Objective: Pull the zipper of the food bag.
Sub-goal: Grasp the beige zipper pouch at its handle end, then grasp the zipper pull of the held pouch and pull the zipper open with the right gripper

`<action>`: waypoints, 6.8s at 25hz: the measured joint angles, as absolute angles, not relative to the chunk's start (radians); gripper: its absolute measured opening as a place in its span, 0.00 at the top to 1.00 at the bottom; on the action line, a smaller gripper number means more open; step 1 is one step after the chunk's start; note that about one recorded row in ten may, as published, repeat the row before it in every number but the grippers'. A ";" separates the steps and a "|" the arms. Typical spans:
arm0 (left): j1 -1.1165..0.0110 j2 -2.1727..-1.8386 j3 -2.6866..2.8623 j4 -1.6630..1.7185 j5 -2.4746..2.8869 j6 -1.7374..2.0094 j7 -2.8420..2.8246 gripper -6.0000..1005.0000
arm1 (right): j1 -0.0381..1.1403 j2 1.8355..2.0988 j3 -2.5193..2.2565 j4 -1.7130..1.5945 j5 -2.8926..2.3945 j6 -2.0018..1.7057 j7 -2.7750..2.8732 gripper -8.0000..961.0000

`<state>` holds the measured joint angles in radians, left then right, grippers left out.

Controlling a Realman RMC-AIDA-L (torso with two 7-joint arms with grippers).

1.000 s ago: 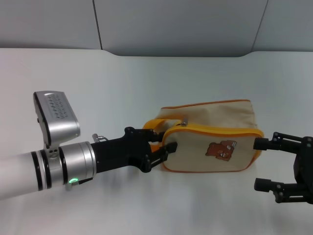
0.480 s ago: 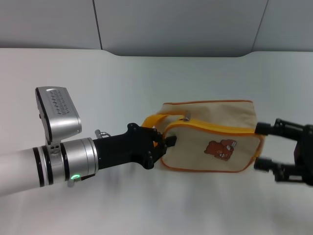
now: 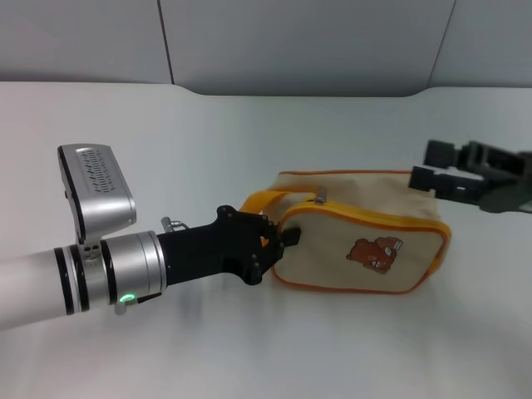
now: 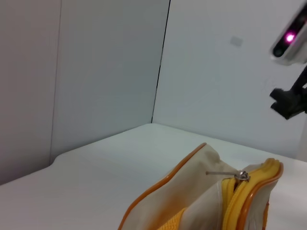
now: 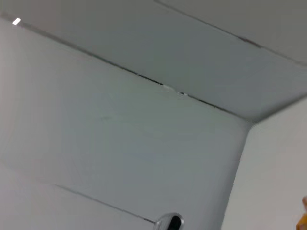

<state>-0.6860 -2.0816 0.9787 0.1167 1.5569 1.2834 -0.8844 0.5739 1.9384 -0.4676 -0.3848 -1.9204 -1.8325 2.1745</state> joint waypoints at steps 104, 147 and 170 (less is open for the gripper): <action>-0.604 -2.068 1.039 0.360 1.560 1.263 -0.948 0.93 | 0.448 2.029 -0.704 -0.623 -1.932 -1.494 2.397 1.00; -0.610 -2.076 1.051 0.387 1.559 1.261 -0.953 0.94 | 0.651 1.984 -0.537 -0.412 -2.089 -1.567 2.460 0.51; -0.599 -2.075 1.041 0.387 1.559 1.260 -0.960 0.93 | 0.599 2.010 -0.524 -0.480 -2.083 -1.569 2.393 0.99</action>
